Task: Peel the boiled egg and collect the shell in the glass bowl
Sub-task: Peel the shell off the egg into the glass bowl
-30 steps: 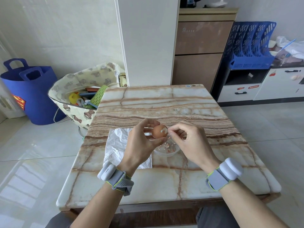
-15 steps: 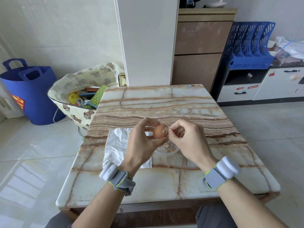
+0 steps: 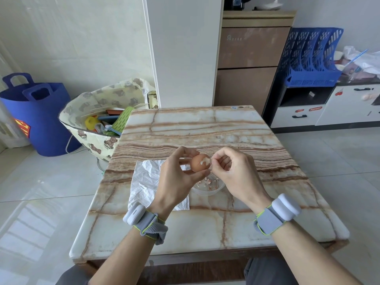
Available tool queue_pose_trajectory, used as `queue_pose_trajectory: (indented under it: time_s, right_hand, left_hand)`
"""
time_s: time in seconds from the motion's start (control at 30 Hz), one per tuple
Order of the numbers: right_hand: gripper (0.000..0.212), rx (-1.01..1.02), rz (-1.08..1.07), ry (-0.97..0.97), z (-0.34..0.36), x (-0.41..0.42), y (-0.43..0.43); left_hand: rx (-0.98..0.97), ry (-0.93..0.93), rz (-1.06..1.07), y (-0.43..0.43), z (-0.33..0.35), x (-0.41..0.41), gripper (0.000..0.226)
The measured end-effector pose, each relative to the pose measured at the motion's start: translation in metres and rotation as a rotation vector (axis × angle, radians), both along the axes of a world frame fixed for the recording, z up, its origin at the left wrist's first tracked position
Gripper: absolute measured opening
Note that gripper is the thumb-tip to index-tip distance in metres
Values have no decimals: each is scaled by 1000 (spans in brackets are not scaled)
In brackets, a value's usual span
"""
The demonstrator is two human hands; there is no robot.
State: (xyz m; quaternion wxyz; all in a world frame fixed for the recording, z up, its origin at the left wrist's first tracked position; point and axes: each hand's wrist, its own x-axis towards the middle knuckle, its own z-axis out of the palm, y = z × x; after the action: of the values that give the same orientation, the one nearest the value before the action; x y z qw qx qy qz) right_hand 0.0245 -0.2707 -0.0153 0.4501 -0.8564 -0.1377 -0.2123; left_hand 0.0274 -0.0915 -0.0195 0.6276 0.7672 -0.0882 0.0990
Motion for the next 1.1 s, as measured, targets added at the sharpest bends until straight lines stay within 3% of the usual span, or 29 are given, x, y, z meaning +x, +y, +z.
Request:
queue_pose_trajectory:
  time_s: [0.3, 0.6, 0.9, 0.97, 1.03, 1.1]
  right_hand:
    - [15, 1, 6, 34, 4, -1, -6]
    - [31, -137, 46, 149, -2, -2, -7]
    - [11, -160, 61, 97, -8, 2, -10]
    - [15, -157, 41, 126, -8, 2, -10]
    - [19, -96, 37, 141, -7, 1, -10]
    - [7, -15, 51, 117, -5, 0, -9]
  left_hand:
    - [-61, 23, -27, 2, 2, -1, 45]
    - [-77, 31, -42, 2, 3, -3, 45]
    - [-74, 32, -48, 4, 3, -3, 44]
    - [-65, 33, -49, 4, 2, -3, 43]
    - [-60, 33, -47, 4, 2, -2, 43]
    - [-59, 29, -43, 4, 2, -2, 44]
